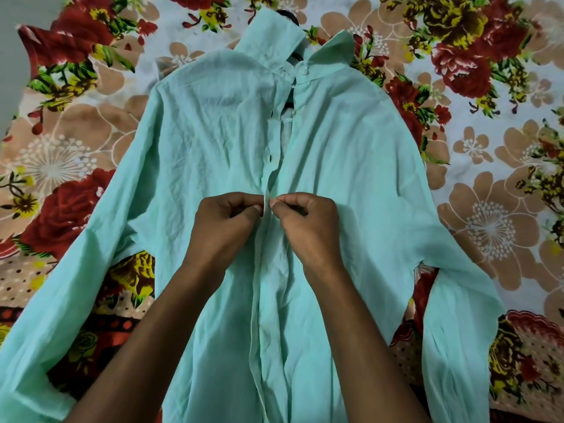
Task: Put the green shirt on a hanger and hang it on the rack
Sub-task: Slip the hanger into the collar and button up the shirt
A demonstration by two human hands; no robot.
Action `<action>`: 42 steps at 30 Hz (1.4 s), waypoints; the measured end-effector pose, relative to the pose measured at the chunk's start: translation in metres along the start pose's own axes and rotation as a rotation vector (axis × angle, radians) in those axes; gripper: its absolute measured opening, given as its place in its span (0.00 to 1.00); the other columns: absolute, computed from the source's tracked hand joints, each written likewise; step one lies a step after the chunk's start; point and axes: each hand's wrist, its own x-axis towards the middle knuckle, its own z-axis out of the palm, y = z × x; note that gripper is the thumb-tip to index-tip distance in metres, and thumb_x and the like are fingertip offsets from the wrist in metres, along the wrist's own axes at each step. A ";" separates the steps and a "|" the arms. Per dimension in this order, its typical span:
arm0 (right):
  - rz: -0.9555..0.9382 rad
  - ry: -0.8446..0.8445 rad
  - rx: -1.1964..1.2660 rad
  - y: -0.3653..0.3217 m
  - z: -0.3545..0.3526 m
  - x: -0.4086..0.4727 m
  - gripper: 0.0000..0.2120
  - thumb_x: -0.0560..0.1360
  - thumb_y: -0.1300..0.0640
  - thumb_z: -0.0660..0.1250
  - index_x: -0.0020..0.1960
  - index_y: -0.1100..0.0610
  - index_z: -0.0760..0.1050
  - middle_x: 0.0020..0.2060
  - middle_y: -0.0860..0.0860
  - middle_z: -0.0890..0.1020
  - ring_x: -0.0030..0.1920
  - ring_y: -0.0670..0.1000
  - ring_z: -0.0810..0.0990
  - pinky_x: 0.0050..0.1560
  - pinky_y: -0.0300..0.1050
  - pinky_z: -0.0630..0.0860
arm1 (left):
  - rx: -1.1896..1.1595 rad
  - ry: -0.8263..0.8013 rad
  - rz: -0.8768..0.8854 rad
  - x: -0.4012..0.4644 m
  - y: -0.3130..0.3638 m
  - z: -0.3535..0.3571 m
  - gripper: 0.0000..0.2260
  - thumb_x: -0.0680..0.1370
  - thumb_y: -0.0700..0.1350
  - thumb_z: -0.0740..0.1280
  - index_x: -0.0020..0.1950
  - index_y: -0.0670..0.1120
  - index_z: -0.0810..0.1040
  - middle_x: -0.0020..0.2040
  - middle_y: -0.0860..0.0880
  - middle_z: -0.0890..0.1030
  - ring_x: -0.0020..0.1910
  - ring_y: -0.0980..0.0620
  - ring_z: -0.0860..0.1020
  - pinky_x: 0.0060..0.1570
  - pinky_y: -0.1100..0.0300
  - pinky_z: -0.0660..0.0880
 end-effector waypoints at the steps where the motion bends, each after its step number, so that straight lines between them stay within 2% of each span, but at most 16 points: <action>1: 0.004 -0.023 -0.013 0.000 -0.001 0.001 0.02 0.73 0.57 0.75 0.45 0.54 0.87 0.39 0.46 0.88 0.43 0.44 0.86 0.55 0.48 0.83 | 0.018 0.018 -0.008 0.002 0.000 0.000 0.06 0.79 0.40 0.71 0.47 0.47 0.88 0.34 0.53 0.85 0.31 0.61 0.79 0.35 0.67 0.73; 3: -0.006 -0.059 -0.033 0.000 -0.004 0.001 0.05 0.75 0.56 0.73 0.41 0.53 0.86 0.36 0.43 0.86 0.39 0.42 0.84 0.50 0.45 0.83 | 0.047 0.043 -0.024 0.007 -0.001 0.001 0.02 0.77 0.43 0.75 0.45 0.47 0.87 0.34 0.48 0.85 0.30 0.58 0.78 0.35 0.63 0.73; 5: -0.054 -0.098 -0.052 0.001 -0.008 0.000 0.18 0.78 0.54 0.71 0.30 0.49 0.80 0.26 0.40 0.78 0.30 0.41 0.77 0.39 0.40 0.76 | 0.057 0.052 -0.034 0.010 0.000 0.002 0.04 0.75 0.45 0.77 0.43 0.46 0.87 0.34 0.45 0.85 0.28 0.57 0.76 0.33 0.62 0.72; 6: -0.084 -0.109 -0.054 0.002 -0.009 -0.001 0.18 0.79 0.53 0.70 0.30 0.48 0.81 0.25 0.39 0.78 0.30 0.40 0.77 0.39 0.38 0.74 | 0.057 0.052 -0.031 0.011 0.001 0.003 0.05 0.74 0.45 0.78 0.43 0.45 0.86 0.33 0.45 0.85 0.27 0.57 0.76 0.31 0.63 0.72; 9: -0.158 -0.064 -0.090 0.003 -0.008 -0.002 0.08 0.78 0.53 0.71 0.44 0.51 0.88 0.40 0.42 0.88 0.44 0.38 0.84 0.54 0.40 0.80 | 0.021 0.045 -0.045 0.011 0.002 0.004 0.05 0.74 0.42 0.78 0.43 0.41 0.86 0.29 0.49 0.83 0.23 0.61 0.74 0.27 0.69 0.70; 12: -0.180 0.007 -0.139 0.005 -0.003 -0.002 0.07 0.77 0.53 0.71 0.46 0.53 0.88 0.41 0.43 0.88 0.45 0.39 0.84 0.53 0.42 0.81 | -0.039 0.068 -0.087 0.012 0.002 0.006 0.03 0.75 0.39 0.76 0.43 0.40 0.86 0.30 0.48 0.81 0.23 0.60 0.72 0.25 0.69 0.68; 15: -0.212 0.081 -0.219 0.006 -0.001 -0.001 0.04 0.74 0.52 0.74 0.43 0.52 0.85 0.38 0.44 0.86 0.42 0.42 0.83 0.48 0.42 0.80 | -0.004 0.058 -0.125 0.014 0.006 0.008 0.04 0.77 0.38 0.73 0.43 0.40 0.86 0.33 0.47 0.84 0.23 0.60 0.73 0.26 0.68 0.69; 18: -0.197 0.151 -0.315 0.006 -0.005 0.006 0.11 0.69 0.52 0.79 0.41 0.53 0.77 0.36 0.46 0.79 0.39 0.48 0.79 0.42 0.45 0.76 | 0.322 0.019 -0.022 0.022 0.007 0.006 0.08 0.77 0.45 0.73 0.38 0.47 0.86 0.33 0.50 0.86 0.28 0.58 0.79 0.32 0.63 0.71; 20: -0.231 0.153 -0.288 0.000 -0.007 0.013 0.10 0.70 0.54 0.77 0.42 0.53 0.76 0.36 0.46 0.78 0.39 0.48 0.79 0.43 0.45 0.76 | 0.514 0.119 0.131 0.028 0.014 0.008 0.10 0.75 0.52 0.74 0.36 0.49 0.85 0.31 0.53 0.84 0.31 0.56 0.81 0.33 0.60 0.74; 23: -0.344 0.198 -0.280 -0.015 -0.007 0.030 0.03 0.74 0.60 0.71 0.45 0.53 0.80 0.39 0.47 0.82 0.43 0.47 0.81 0.47 0.46 0.78 | 0.549 0.244 0.344 0.038 0.031 0.020 0.08 0.74 0.52 0.75 0.42 0.49 0.82 0.34 0.55 0.82 0.35 0.58 0.80 0.35 0.61 0.74; 24: -0.360 0.196 -0.293 -0.019 -0.005 0.037 0.04 0.74 0.61 0.70 0.46 0.53 0.82 0.42 0.48 0.83 0.45 0.48 0.81 0.49 0.46 0.78 | 0.560 0.246 0.375 0.045 0.033 0.026 0.09 0.74 0.52 0.75 0.45 0.48 0.82 0.37 0.54 0.82 0.37 0.55 0.80 0.36 0.60 0.74; 27: -0.340 0.117 -0.404 -0.025 0.004 0.056 0.08 0.76 0.61 0.67 0.50 0.53 0.84 0.47 0.50 0.86 0.51 0.51 0.83 0.54 0.50 0.79 | 0.660 0.198 0.364 0.064 0.033 0.035 0.13 0.75 0.53 0.73 0.51 0.46 0.79 0.43 0.50 0.82 0.42 0.48 0.80 0.40 0.50 0.78; 30: -0.287 0.109 -0.426 -0.028 0.008 0.066 0.08 0.77 0.59 0.68 0.50 0.53 0.85 0.46 0.49 0.87 0.50 0.51 0.85 0.52 0.49 0.81 | 0.714 0.218 0.364 0.071 0.036 0.037 0.08 0.76 0.47 0.70 0.46 0.42 0.80 0.40 0.46 0.82 0.39 0.45 0.80 0.39 0.46 0.79; 33: -0.285 0.136 -0.452 -0.030 0.009 0.067 0.05 0.76 0.56 0.70 0.49 0.52 0.85 0.44 0.48 0.87 0.49 0.50 0.85 0.50 0.48 0.81 | 0.641 0.217 0.339 0.072 0.038 0.032 0.05 0.74 0.41 0.67 0.42 0.41 0.82 0.36 0.46 0.83 0.36 0.47 0.80 0.36 0.51 0.79; 37: -0.261 0.170 -0.513 -0.026 0.017 0.067 0.06 0.74 0.51 0.74 0.50 0.49 0.84 0.46 0.48 0.86 0.51 0.52 0.84 0.50 0.51 0.81 | 0.411 0.188 0.175 0.077 0.039 0.024 0.04 0.74 0.40 0.69 0.44 0.43 0.84 0.36 0.50 0.82 0.36 0.51 0.80 0.35 0.60 0.73; 42: -0.281 0.181 -0.605 -0.031 0.021 0.065 0.06 0.76 0.51 0.71 0.51 0.51 0.82 0.49 0.50 0.84 0.53 0.55 0.82 0.50 0.52 0.80 | 0.271 0.137 0.044 0.082 0.044 0.020 0.05 0.76 0.38 0.68 0.45 0.42 0.84 0.35 0.49 0.81 0.32 0.54 0.78 0.30 0.63 0.73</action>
